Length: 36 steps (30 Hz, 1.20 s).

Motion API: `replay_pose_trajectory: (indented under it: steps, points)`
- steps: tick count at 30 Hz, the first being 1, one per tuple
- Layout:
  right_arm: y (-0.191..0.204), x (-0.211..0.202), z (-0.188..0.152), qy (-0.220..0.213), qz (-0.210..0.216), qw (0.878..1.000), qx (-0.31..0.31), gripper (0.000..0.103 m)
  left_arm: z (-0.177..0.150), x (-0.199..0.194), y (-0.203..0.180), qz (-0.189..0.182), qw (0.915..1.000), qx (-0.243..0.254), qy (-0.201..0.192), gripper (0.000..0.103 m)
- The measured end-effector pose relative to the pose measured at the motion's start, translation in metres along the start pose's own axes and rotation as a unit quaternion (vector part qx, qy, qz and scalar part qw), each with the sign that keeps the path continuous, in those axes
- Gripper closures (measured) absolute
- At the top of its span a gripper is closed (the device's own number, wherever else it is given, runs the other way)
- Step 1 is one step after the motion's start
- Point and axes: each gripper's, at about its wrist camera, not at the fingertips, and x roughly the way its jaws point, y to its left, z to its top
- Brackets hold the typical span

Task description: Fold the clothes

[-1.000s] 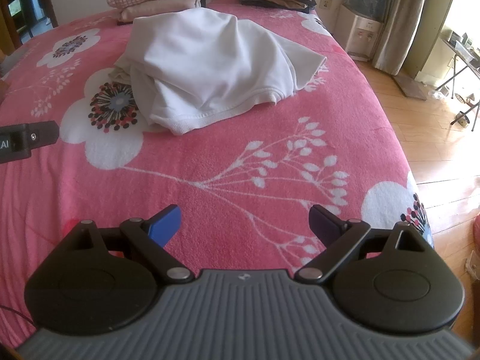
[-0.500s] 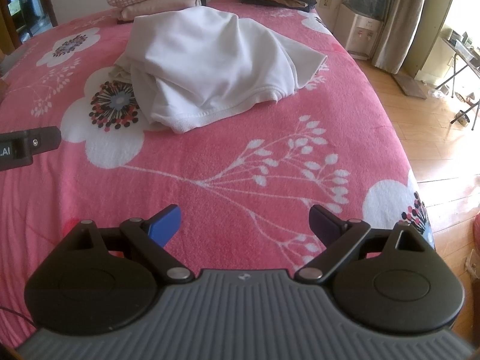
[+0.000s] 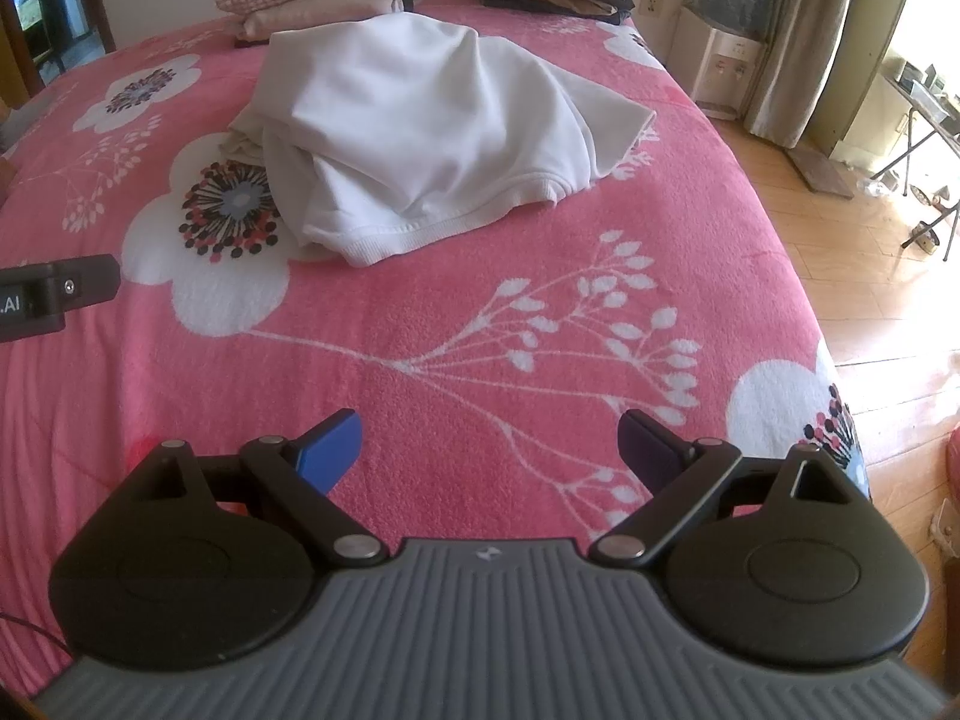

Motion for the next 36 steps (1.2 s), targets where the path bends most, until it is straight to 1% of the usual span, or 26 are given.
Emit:
replay_pose_trajectory:
  steps: [7,17,22,28,32,35,36]
  points:
    - [0.000,0.000,0.000,0.000,-0.001,1.000,0.000,0.011,0.001,0.000,0.001,-0.001,1.0000,0.002,-0.002,0.000]
    - [0.001,0.001,0.000,0.000,-0.003,1.000,-0.001,0.011,0.000,-0.002,-0.001,-0.015,0.9996,0.002,-0.022,0.000]
    - [0.001,0.000,-0.002,-0.013,0.008,1.000,-0.012,0.011,0.000,-0.004,-0.002,-0.026,0.9990,0.001,-0.035,0.000]
    - [0.000,0.002,0.000,-0.042,0.016,0.998,-0.034,0.011,-0.001,0.002,-0.011,-0.060,0.9964,0.016,-0.057,0.000]
    - [-0.006,0.000,0.004,-0.087,0.010,0.995,-0.051,0.010,-0.003,0.011,-0.018,-0.082,0.9941,0.031,-0.064,0.000]
    - [-0.009,0.001,0.003,-0.123,0.013,0.989,-0.081,0.011,-0.005,0.019,-0.027,-0.086,0.9921,0.053,-0.075,0.000]
    - [-0.010,0.001,0.001,-0.141,0.015,0.985,-0.095,0.011,-0.006,0.023,-0.030,-0.085,0.9915,0.062,-0.076,0.000]
